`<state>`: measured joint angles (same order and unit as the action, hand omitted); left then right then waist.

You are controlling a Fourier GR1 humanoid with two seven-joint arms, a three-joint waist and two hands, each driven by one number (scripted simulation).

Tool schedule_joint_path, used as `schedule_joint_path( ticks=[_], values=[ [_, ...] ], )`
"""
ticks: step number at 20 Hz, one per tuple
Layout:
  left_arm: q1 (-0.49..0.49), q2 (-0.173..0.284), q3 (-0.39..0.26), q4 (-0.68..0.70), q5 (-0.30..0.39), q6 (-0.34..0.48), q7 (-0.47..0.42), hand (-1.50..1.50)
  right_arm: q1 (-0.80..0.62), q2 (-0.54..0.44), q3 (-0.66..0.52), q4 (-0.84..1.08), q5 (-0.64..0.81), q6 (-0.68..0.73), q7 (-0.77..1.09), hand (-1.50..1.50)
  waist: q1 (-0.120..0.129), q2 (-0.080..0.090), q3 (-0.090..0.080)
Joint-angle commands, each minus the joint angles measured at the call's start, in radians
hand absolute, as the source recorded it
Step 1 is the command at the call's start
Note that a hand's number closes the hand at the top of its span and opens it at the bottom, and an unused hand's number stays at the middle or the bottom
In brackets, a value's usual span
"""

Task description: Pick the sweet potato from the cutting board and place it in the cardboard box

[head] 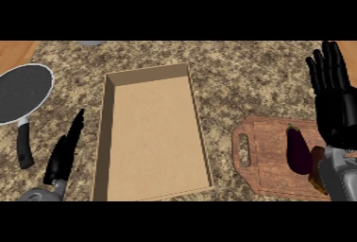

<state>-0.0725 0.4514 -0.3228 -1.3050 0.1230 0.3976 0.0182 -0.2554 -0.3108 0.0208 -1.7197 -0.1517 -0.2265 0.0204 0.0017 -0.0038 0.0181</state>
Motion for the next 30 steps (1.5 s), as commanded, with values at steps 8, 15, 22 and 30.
schedule_joint_path(
  ticks=[8, 15, 22, 30],
  values=[
    [-0.018, 0.03, 0.054, -0.091, 0.011, -0.015, -0.014, 0.0, 0.122, -0.368, -0.035, 0.299, 0.561, -0.155, 0.084, 1.5, -0.033, 0.025, -0.039],
    [0.016, 0.041, 0.078, -0.177, 0.023, -0.061, 0.051, 0.0, 0.268, -0.123, -0.033, 0.128, 0.707, -0.467, 0.145, -1.5, -0.008, 0.0, -0.018],
    [0.045, 0.001, 0.046, -0.158, -0.008, -0.024, 0.005, 0.0, 0.301, -0.372, 0.056, 0.101, 0.933, -0.073, 0.488, -1.5, -0.015, -0.001, -0.026],
    [0.012, 0.019, 0.058, -0.188, -0.009, -0.039, 0.033, 0.0, 0.235, -0.416, 0.193, 0.0, 0.864, 0.474, 0.879, -1.5, 0.016, 0.005, -0.025]
  ],
)
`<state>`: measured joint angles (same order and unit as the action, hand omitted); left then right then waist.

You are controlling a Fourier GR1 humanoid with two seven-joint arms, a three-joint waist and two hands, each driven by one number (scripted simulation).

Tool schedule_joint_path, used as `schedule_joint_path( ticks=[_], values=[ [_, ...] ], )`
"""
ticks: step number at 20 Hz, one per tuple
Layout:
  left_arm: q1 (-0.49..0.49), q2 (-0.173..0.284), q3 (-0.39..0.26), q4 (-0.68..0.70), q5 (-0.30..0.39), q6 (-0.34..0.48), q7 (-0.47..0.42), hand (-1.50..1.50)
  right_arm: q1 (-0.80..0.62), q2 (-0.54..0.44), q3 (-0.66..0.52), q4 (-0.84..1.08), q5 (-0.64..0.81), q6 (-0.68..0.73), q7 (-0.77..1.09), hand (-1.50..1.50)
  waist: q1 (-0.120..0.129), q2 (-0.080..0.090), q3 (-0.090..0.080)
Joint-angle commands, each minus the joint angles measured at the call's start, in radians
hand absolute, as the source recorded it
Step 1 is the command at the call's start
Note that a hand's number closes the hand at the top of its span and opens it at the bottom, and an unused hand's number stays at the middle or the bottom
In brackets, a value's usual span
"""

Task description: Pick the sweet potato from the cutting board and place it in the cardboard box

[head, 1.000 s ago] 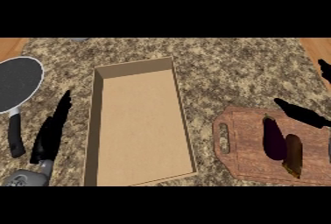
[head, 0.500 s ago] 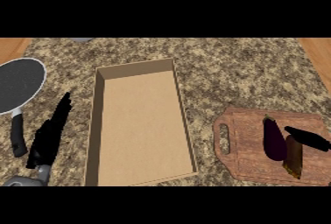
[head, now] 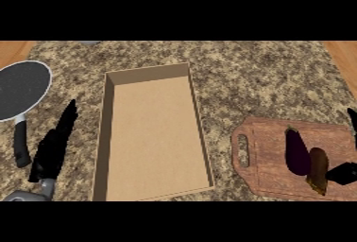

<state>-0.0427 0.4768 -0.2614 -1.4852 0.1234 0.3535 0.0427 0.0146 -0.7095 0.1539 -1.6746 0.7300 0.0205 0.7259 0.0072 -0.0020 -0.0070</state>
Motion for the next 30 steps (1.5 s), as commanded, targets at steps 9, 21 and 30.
schedule_joint_path(
  ticks=[9, 21, 30],
  values=[
    [0.069, 0.004, 0.024, -0.046, -0.009, -0.025, -0.022, 0.0, -0.103, 0.154, 0.146, -0.131, -0.055, 0.443, 0.52, -1.5, 0.002, 0.0, 0.006],
    [0.033, -0.05, 0.026, -0.026, -0.066, -0.016, 0.013, 0.0, -0.116, 0.252, 0.121, -0.034, 0.049, 0.452, 0.54, -1.5, -0.006, 0.001, 0.006],
    [0.005, -0.076, 0.068, -0.002, -0.093, -0.054, 0.012, 0.0, -0.089, 0.258, 0.035, 0.011, 0.125, 0.445, 0.417, -1.5, -0.009, 0.002, 0.007]
  ],
)
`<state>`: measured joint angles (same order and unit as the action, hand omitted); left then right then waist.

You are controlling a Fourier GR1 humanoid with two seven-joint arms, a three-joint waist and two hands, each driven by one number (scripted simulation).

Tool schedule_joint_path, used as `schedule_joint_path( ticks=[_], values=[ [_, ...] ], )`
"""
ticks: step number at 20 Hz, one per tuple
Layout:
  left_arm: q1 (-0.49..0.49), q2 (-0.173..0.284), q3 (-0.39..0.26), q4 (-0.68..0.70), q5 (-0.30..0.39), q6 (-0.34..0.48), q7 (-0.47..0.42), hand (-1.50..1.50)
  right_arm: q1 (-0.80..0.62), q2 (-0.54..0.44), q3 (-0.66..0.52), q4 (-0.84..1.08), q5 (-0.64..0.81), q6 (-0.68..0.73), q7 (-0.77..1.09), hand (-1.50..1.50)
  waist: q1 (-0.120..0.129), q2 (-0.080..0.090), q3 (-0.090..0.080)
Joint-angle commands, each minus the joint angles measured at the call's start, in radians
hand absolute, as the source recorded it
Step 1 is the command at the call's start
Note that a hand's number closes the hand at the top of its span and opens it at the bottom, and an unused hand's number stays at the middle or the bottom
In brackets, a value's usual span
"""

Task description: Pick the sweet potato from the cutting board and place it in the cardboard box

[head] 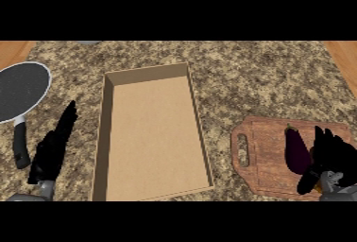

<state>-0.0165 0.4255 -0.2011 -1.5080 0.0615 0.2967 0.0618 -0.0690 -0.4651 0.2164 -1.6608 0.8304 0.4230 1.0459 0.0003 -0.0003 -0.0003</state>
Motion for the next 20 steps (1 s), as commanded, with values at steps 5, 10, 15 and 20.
schedule_joint_path(
  ticks=[5, 10, 15, 20],
  values=[
    [-0.014, -0.033, 0.032, 0.018, -0.027, -0.03, 0.004, 0.0, 0.081, 0.067, 0.003, -0.038, 0.104, 0.017, 0.091, -1.5, -0.006, -0.001, 0.0],
    [0.03, -0.053, 0.038, -0.073, -0.081, -0.018, 0.052, 0.0, 0.048, 0.117, -0.035, -0.008, 0.146, 0.025, 0.061, -1.5, 0.0, -0.001, 0.0],
    [0.06, -0.025, 0.106, -0.038, -0.023, -0.124, -0.011, 0.0, 0.002, 0.078, -0.122, 0.176, 0.16, -0.007, -0.086, -1.5, 0.005, 0.001, 0.0],
    [0.019, -0.107, 0.088, -0.017, -0.133, -0.08, 0.029, 0.0, 0.061, 0.136, -0.127, 0.101, 0.198, 0.007, -0.077, -1.5, -0.001, 0.0, 0.0]
  ],
)
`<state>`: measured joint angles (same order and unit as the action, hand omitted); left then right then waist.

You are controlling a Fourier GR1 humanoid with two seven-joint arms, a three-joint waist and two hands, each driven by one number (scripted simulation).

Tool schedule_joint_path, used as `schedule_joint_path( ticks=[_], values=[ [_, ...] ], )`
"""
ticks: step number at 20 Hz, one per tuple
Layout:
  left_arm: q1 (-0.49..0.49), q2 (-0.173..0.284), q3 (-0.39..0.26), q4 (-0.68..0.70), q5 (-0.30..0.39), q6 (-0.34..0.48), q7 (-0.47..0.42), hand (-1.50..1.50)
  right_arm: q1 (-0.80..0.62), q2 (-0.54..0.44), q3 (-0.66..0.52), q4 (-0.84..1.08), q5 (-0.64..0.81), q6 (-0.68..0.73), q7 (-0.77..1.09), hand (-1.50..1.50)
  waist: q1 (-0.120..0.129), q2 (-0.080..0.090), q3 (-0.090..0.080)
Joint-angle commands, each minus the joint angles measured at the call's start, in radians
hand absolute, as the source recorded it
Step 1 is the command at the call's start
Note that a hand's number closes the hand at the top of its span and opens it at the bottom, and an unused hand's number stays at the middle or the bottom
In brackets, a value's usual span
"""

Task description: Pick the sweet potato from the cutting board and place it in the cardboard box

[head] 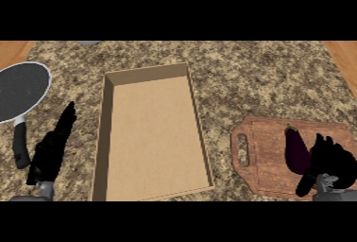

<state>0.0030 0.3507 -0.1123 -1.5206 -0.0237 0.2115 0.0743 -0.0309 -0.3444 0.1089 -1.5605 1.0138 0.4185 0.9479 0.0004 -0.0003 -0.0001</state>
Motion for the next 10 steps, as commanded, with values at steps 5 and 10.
schedule_joint_path(
  ticks=[5, 10],
  values=[
    [-0.024, -0.078, 0.021, 0.048, -0.061, 0.002, -0.024, 0.0, 0.0, 0.032, -0.021, 0.06, 0.049, 0.041, 0.008, -1.5, -0.001, 0.0, 0.0],
    [-0.014, -0.09, 0.037, -0.013, -0.09, -0.017, 0.026, 0.0, 0.055, 0.033, -0.067, 0.095, 0.059, -0.063, -0.102, 1.5, 0.0, 0.0, 0.0]
  ],
)
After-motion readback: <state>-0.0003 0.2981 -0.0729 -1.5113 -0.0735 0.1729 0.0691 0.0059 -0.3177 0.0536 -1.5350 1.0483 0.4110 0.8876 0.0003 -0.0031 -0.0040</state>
